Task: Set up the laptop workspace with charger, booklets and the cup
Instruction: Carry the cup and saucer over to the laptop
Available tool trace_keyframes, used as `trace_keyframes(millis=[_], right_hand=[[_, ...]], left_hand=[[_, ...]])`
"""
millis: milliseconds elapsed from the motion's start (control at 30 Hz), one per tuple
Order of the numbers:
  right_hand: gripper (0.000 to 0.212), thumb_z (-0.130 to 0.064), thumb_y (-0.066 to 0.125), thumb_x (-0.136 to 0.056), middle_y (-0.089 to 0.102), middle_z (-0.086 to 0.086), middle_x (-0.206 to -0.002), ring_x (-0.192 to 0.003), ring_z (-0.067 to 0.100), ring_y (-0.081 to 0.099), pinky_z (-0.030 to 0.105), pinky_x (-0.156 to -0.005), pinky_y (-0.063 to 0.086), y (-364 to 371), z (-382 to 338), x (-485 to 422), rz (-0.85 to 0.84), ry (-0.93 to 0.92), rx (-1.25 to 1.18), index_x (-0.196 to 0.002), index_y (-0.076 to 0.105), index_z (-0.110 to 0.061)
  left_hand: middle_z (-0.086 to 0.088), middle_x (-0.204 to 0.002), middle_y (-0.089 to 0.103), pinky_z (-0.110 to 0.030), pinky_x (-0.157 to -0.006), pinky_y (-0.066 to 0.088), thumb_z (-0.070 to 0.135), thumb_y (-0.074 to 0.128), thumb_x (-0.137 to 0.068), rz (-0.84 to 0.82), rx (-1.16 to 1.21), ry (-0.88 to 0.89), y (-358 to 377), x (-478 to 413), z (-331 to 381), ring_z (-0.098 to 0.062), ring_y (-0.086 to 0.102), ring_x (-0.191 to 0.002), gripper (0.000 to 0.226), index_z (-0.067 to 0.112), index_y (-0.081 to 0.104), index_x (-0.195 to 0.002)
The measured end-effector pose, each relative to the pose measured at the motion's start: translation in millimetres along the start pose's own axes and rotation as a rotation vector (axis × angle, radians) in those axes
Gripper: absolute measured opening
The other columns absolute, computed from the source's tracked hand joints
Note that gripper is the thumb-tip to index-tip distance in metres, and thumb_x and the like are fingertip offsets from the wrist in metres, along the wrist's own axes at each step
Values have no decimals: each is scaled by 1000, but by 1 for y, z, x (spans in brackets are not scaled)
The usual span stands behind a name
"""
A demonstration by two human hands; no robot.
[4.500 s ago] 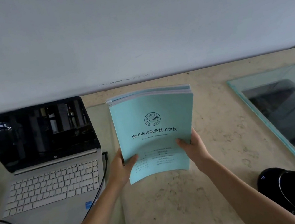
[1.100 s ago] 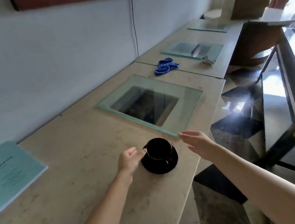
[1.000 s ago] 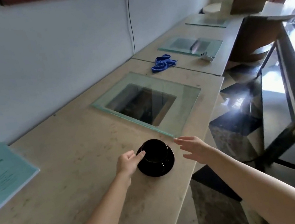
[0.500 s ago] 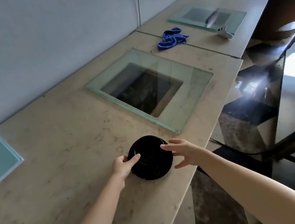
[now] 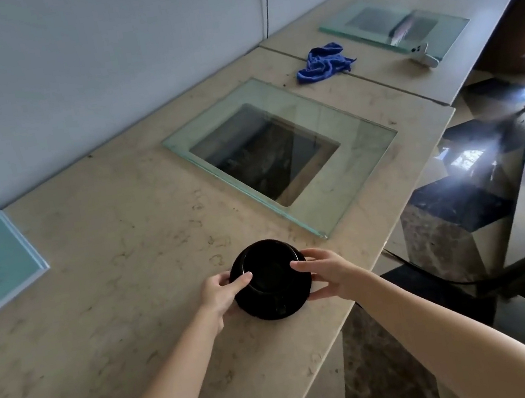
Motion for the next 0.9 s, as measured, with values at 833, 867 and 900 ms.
trace_keyframes(millis=[833, 867, 900], right_hand=[[58, -26, 78, -78, 62, 5, -122, -104, 26, 65, 45, -74, 59, 379, 21, 66, -599, -25, 707, -129, 52, -19], [57, -26, 77, -78, 63, 4, -120, -101, 25, 66, 43, -71, 59, 403, 33, 77, -626, -23, 729, -128, 53, -19], [55, -26, 77, -78, 64, 4, -119, -99, 24, 66, 42, -69, 60, 427, 46, 88, -653, -20, 746, -128, 53, -18]], left_hand=[[-8, -82, 65, -31, -45, 55, 5, 65, -84, 634, 705, 24, -284, 246, -106, -20, 63, -73, 6, 2, 61, -87], [-5, -79, 66, -28, -42, 54, 7, 66, -83, 666, 713, 33, -303, 264, -117, -15, 63, -69, 5, 5, 62, -84], [-2, -75, 68, -26, -40, 54, 7, 67, -83, 700, 727, 41, -321, 283, -128, -11, 64, -64, 4, 7, 63, -81]])
Point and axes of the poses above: each hand's wrist, its own x-axis away from the middle knuckle, its own y-axis out of the palm, z = x × y, the point moved 6 cm from there along -x, towards the middle knuckle
